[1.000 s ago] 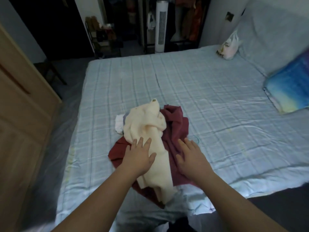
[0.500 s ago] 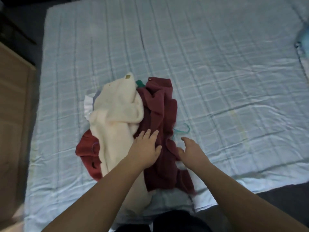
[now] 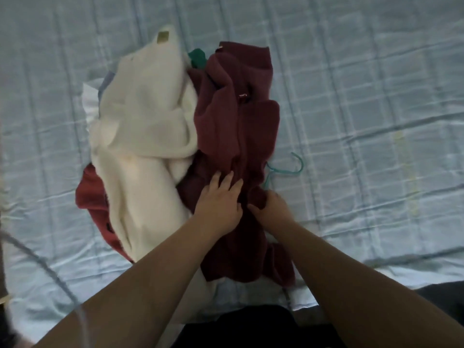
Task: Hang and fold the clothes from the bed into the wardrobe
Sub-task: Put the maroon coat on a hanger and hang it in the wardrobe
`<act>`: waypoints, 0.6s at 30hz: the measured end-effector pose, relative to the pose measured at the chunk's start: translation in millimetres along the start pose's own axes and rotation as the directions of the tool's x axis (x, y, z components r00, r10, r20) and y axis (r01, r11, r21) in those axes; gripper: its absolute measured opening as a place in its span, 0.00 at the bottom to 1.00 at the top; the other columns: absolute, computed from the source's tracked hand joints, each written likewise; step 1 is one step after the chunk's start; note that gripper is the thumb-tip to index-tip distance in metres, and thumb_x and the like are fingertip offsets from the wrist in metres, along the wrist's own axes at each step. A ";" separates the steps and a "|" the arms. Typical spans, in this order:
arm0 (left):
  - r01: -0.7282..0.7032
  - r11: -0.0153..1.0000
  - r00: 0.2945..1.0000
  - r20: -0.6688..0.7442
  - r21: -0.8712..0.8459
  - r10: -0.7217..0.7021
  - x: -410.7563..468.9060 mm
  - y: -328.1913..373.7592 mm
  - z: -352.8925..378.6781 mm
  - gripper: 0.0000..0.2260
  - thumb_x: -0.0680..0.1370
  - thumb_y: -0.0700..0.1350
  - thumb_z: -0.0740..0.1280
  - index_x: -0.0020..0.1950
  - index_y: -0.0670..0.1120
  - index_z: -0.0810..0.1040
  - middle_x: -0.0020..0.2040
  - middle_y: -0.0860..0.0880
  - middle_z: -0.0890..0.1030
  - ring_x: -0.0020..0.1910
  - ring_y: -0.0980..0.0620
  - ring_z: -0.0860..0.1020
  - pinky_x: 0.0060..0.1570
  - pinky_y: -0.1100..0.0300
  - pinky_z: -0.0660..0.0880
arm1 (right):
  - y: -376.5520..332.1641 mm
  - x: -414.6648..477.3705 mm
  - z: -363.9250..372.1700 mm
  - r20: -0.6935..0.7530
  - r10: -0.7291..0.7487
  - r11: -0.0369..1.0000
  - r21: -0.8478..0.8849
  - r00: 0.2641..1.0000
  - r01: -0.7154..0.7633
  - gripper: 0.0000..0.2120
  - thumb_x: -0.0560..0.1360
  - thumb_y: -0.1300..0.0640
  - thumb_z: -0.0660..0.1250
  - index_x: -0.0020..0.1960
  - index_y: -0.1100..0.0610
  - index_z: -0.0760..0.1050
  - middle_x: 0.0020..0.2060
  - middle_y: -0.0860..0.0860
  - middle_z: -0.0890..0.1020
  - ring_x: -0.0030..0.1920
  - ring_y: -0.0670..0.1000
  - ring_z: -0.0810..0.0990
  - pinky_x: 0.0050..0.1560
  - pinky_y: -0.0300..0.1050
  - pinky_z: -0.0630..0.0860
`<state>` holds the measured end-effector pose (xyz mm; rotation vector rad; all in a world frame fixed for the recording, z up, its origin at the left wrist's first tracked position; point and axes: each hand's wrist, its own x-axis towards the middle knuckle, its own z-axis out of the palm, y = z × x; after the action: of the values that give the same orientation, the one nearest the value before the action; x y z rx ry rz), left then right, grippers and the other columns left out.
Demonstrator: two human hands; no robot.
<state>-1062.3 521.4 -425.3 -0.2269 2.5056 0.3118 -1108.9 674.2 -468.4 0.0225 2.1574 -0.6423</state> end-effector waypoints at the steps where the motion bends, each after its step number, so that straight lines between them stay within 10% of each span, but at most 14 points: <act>1: -0.004 1.000 1.000 -0.014 0.005 0.004 -0.7 -1.0 1.3 0.30 0.78 0.54 0.61 0.80 0.52 0.59 0.81 0.49 0.56 0.79 0.43 0.52 0.71 0.47 0.62 | 1.0 2.9 4.5 -0.027 -0.001 1.000 -0.002 1.000 0.001 0.25 0.73 0.47 0.73 0.63 0.61 0.74 0.57 0.59 0.80 0.59 0.61 0.78 0.59 0.53 0.75; 6: -0.014 0.998 1.000 0.011 -0.064 0.015 -9.0 0.2 -2.1 0.29 0.79 0.52 0.60 0.80 0.52 0.58 0.81 0.48 0.54 0.80 0.45 0.48 0.75 0.48 0.60 | -6.5 -1.0 10.2 -0.114 0.135 0.909 0.409 0.984 -0.077 0.12 0.78 0.56 0.67 0.60 0.60 0.75 0.52 0.58 0.82 0.54 0.60 0.81 0.56 0.53 0.76; 18: -0.113 0.984 0.987 -0.128 -0.135 0.096 -74.1 22.9 -58.4 0.30 0.79 0.50 0.61 0.80 0.50 0.56 0.80 0.45 0.59 0.79 0.43 0.53 0.76 0.48 0.58 | -13.8 -102.8 -46.5 -0.393 0.003 0.893 0.414 0.920 0.174 0.14 0.83 0.53 0.59 0.61 0.61 0.75 0.53 0.57 0.80 0.56 0.58 0.78 0.57 0.48 0.72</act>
<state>-1039.6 534.1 -331.8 -0.1756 2.6226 0.5346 -1082.0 704.4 -362.2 0.3244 2.3430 -1.2642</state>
